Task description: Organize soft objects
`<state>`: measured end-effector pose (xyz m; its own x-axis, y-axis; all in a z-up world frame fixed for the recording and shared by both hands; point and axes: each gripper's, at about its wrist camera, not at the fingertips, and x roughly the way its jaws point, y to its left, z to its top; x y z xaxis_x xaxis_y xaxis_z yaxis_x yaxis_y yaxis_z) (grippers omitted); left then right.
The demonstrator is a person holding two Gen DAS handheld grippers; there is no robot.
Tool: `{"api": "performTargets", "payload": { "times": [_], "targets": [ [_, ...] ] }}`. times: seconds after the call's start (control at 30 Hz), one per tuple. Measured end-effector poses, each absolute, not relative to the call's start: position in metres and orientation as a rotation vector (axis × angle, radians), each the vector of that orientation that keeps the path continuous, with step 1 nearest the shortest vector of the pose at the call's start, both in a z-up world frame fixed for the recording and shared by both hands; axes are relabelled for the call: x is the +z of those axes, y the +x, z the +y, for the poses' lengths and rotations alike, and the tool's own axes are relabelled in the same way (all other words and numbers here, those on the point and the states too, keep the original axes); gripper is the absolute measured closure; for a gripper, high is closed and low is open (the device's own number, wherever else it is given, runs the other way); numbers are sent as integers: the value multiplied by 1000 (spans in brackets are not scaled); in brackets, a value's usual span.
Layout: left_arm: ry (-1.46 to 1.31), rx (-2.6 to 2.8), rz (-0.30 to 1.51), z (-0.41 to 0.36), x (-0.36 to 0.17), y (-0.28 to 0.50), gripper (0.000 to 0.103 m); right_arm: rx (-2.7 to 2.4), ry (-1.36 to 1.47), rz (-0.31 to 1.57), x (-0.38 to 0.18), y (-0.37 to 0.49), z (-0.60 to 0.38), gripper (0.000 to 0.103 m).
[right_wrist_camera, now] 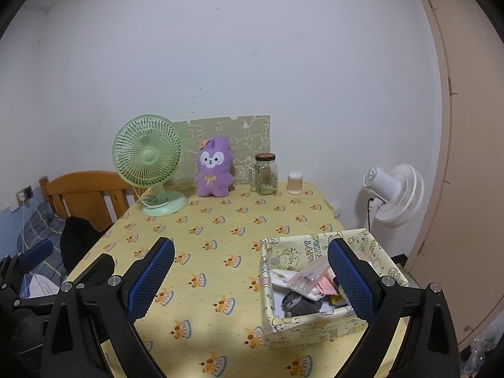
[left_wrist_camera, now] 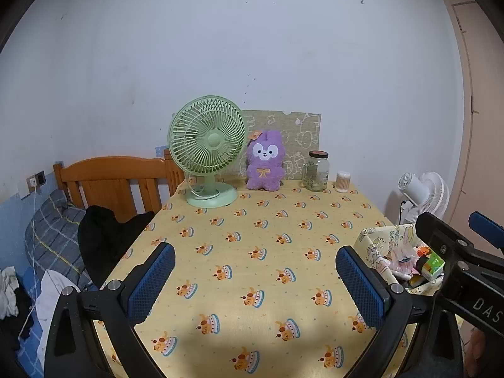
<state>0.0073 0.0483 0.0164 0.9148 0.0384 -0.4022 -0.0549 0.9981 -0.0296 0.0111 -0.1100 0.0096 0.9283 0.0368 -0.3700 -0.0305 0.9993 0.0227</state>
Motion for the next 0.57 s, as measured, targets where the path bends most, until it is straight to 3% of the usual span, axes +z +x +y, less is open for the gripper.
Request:
{"api": "performTargets", "payload": {
  "times": [0.57],
  "targets": [
    [-22,49,413,43,18,6,0,-1,16,375,8,7,-123,4]
  ]
}}
